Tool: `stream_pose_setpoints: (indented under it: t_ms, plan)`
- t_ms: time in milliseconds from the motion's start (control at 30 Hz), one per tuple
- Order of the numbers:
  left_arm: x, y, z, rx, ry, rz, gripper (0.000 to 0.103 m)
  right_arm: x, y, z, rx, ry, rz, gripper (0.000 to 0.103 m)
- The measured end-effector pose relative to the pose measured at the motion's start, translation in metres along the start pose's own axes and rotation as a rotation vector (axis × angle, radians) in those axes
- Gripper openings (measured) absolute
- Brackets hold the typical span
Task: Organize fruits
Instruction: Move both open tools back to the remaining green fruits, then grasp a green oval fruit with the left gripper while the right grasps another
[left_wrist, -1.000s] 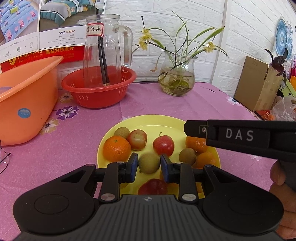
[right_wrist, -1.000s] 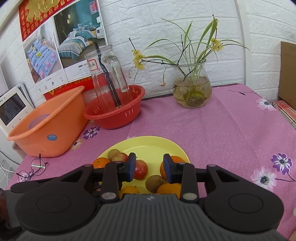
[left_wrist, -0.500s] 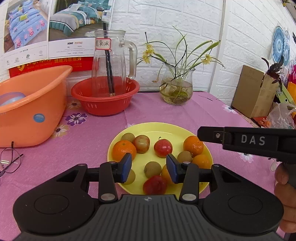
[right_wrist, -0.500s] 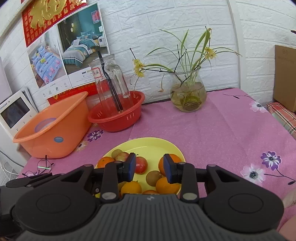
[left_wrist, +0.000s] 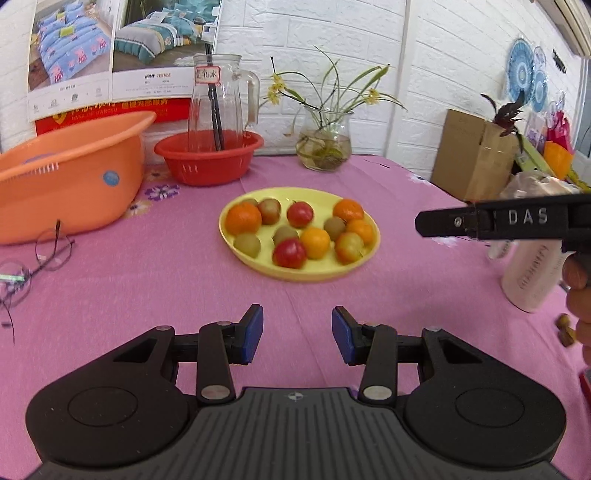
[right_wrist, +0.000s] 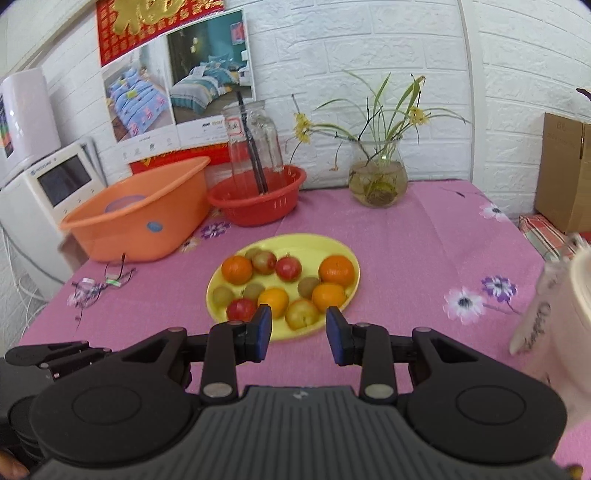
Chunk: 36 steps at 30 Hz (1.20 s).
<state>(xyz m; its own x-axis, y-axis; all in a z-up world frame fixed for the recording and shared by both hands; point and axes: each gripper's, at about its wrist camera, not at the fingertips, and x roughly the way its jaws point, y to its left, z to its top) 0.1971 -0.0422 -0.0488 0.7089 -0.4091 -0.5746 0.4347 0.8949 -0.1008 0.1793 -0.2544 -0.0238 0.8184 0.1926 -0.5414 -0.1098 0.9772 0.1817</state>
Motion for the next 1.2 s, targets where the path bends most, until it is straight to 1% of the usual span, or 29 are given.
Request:
stream_pose_setpoints:
  t_ms: [100, 200, 300, 467, 567, 733, 833, 867, 933, 1067, 1100, 1167, 1200]
  plan:
    - [-0.008, -0.003, -0.012, -0.005, 0.027, -0.027, 0.039, -0.007, 0.005, -0.015, -0.006, 0.043, 0.012, 0.076]
    - [-0.013, -0.011, -0.024, 0.032, 0.046, -0.029, 0.039, -0.011, 0.014, -0.03, -0.021, 0.08, 0.023, 0.076]
    - [-0.015, -0.018, -0.032, 0.056, 0.064, -0.049, 0.039, -0.016, 0.021, -0.04, -0.04, 0.092, 0.01, 0.076]
    - [-0.017, -0.027, -0.038, 0.084, 0.077, -0.074, 0.039, -0.022, 0.02, -0.047, -0.009, 0.096, 0.014, 0.076]
    - [-0.015, -0.034, -0.043, 0.125, 0.077, -0.048, 0.039, -0.028, 0.02, -0.052, -0.012, 0.09, 0.012, 0.076]
    - [-0.01, -0.036, -0.046, 0.165, 0.079, 0.029, 0.039, -0.032, 0.019, -0.059, -0.008, 0.099, 0.009, 0.076]
    - [-0.008, -0.031, -0.046, 0.133, 0.089, 0.017, 0.038, -0.031, 0.022, -0.063, -0.028, 0.104, -0.005, 0.076]
    - [-0.007, -0.03, -0.044, 0.128, 0.09, 0.011, 0.037, -0.03, 0.024, -0.065, -0.035, 0.108, -0.007, 0.076]
    - [-0.006, -0.032, -0.044, 0.131, 0.092, 0.0, 0.031, -0.028, 0.027, -0.068, -0.045, 0.12, -0.001, 0.076]
    - [-0.004, -0.035, -0.044, 0.143, 0.084, -0.004, 0.03, -0.029, 0.033, -0.072, -0.065, 0.12, 0.0, 0.076]
    - [-0.004, -0.035, -0.044, 0.143, 0.084, -0.009, 0.026, -0.029, 0.034, -0.072, -0.07, 0.12, -0.002, 0.076]
    - [-0.004, -0.034, -0.044, 0.143, 0.084, -0.021, 0.016, -0.03, 0.036, -0.074, -0.079, 0.122, -0.001, 0.076]
    - [-0.004, -0.034, -0.044, 0.143, 0.084, -0.022, 0.016, -0.031, 0.036, -0.074, -0.083, 0.122, 0.0, 0.076]
